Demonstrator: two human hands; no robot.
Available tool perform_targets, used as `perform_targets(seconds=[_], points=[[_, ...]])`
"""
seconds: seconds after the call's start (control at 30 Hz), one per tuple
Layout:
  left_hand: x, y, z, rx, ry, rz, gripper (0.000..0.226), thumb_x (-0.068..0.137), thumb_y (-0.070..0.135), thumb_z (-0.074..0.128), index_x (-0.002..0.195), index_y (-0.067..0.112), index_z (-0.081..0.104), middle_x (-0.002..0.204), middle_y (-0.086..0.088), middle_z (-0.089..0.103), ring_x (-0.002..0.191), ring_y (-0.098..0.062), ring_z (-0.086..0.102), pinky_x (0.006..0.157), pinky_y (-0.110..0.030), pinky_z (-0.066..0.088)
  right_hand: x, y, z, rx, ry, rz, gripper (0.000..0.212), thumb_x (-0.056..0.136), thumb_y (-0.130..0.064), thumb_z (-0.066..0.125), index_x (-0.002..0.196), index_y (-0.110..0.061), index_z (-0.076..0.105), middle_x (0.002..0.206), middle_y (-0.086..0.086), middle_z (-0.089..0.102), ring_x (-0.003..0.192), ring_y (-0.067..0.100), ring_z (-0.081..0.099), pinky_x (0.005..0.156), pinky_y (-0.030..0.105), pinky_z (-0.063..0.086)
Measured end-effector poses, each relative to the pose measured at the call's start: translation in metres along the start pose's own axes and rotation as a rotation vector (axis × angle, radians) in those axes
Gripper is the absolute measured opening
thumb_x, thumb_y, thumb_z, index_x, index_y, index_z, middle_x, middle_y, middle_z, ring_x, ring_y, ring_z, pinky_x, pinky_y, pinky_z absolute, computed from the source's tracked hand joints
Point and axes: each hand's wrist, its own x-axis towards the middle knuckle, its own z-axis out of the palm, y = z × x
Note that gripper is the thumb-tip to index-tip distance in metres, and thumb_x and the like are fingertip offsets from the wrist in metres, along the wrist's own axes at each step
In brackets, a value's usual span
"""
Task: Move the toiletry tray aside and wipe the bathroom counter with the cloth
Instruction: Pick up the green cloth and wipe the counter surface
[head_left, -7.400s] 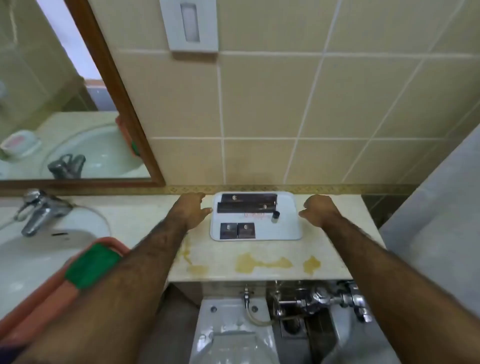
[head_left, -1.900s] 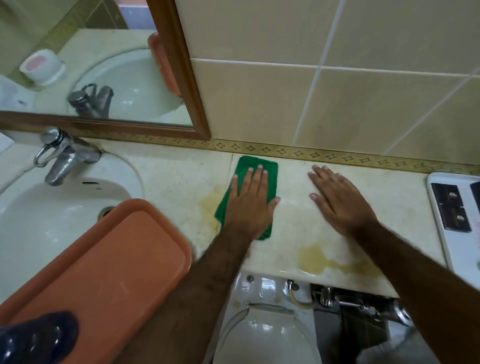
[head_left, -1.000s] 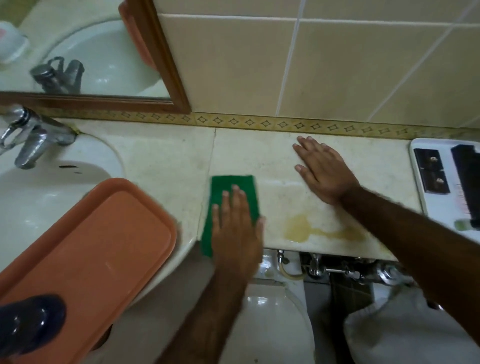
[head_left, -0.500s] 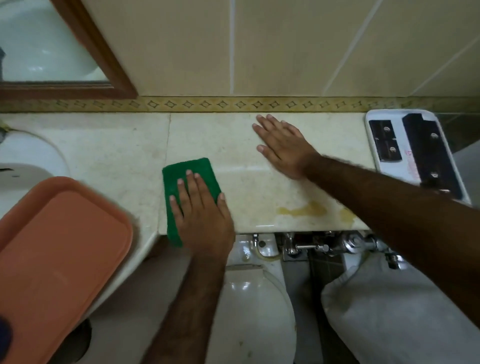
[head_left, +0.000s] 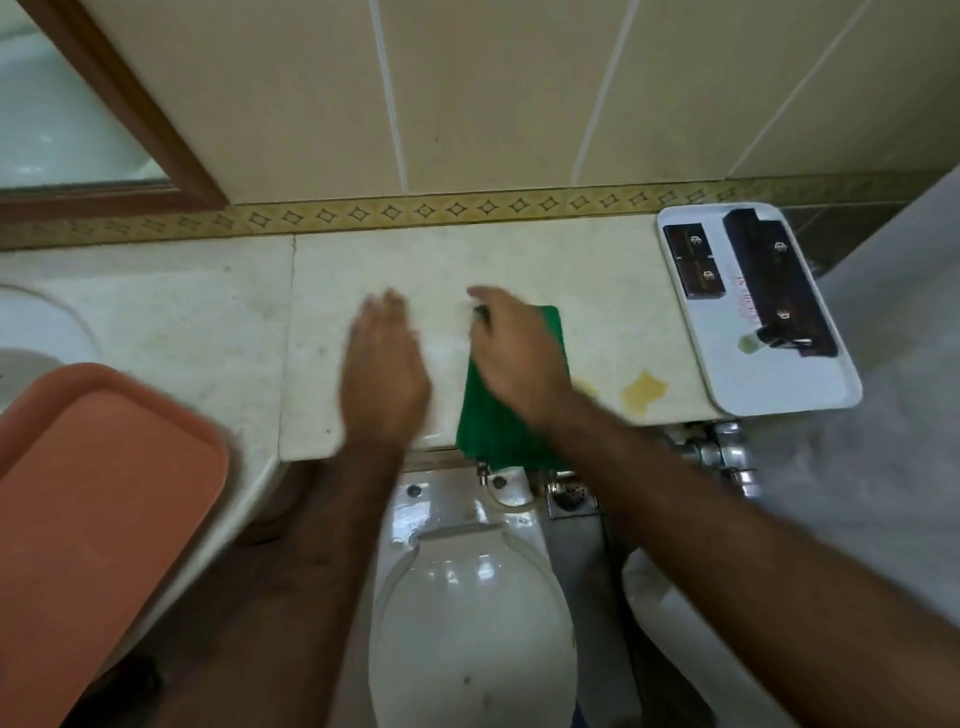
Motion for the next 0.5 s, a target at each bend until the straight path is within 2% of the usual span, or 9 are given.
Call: perform_targets(seconds=[0.03,0.1,0.17,0.33,0.43,0.5], points=[[0.008,-0.018,-0.004,0.069,-0.026,-0.005,0.057,0.111,0.031,0.029,0.163,0.007,0.026,0.17,-0.012,0.026,0.159,-0.028,0.02,0.129,-0.044,0.016,-0.015,0.007,0.016,-0.101,-0.021,0.006,0.054,0.11,-0.03,0.043,0.16,-0.008,0.039,0.169,0.012,0.035,0.158,0.026,0.029,0.13,0.038,0.022],[0.017,-0.041,-0.002,0.163,-0.075,-0.001,0.064,0.11,0.042,0.025,0.164,0.008,0.018,0.173,-0.01,0.017,0.16,-0.028,0.014,0.13,-0.045,0.013,-0.03,0.014,0.047,-0.337,-0.06,-0.007,0.075,0.109,-0.049,0.034,0.166,-0.005,0.015,0.176,0.016,0.002,0.164,0.03,-0.001,0.133,0.047,0.007],[0.018,-0.046,0.006,0.197,-0.063,0.032,0.067,0.109,0.047,0.021,0.164,0.009,0.017,0.173,-0.01,0.016,0.16,-0.028,0.014,0.129,-0.046,0.013,-0.03,0.022,0.061,-0.465,-0.021,-0.042,0.082,0.107,-0.058,0.026,0.167,-0.006,0.007,0.175,0.018,-0.012,0.163,0.032,-0.012,0.131,0.053,0.005],[0.018,-0.052,0.012,0.208,0.006,0.049,0.066,0.109,0.046,0.024,0.163,0.008,0.023,0.171,-0.011,0.023,0.159,-0.03,0.021,0.129,-0.047,0.017,-0.031,0.038,0.064,-0.481,0.118,-0.065,0.092,0.101,-0.071,0.026,0.168,-0.011,0.007,0.176,0.019,-0.004,0.163,0.034,-0.004,0.131,0.055,0.006],[0.018,-0.049,0.011,0.225,0.01,0.045,0.065,0.109,0.044,0.028,0.163,0.008,0.024,0.171,-0.011,0.023,0.159,-0.03,0.021,0.129,-0.047,0.018,-0.03,0.046,0.06,-0.483,0.073,-0.015,0.106,0.096,-0.081,0.02,0.167,-0.003,0.008,0.176,0.019,0.001,0.164,0.032,-0.001,0.131,0.054,0.008],[0.018,-0.047,0.01,0.225,0.006,0.043,0.065,0.109,0.044,0.029,0.163,0.008,0.024,0.171,-0.011,0.024,0.159,-0.03,0.021,0.129,-0.048,0.018,-0.026,0.054,0.052,-0.491,0.033,-0.06,0.108,0.094,-0.083,0.018,0.167,-0.003,0.007,0.176,0.017,0.0,0.164,0.03,-0.002,0.132,0.052,0.005]])
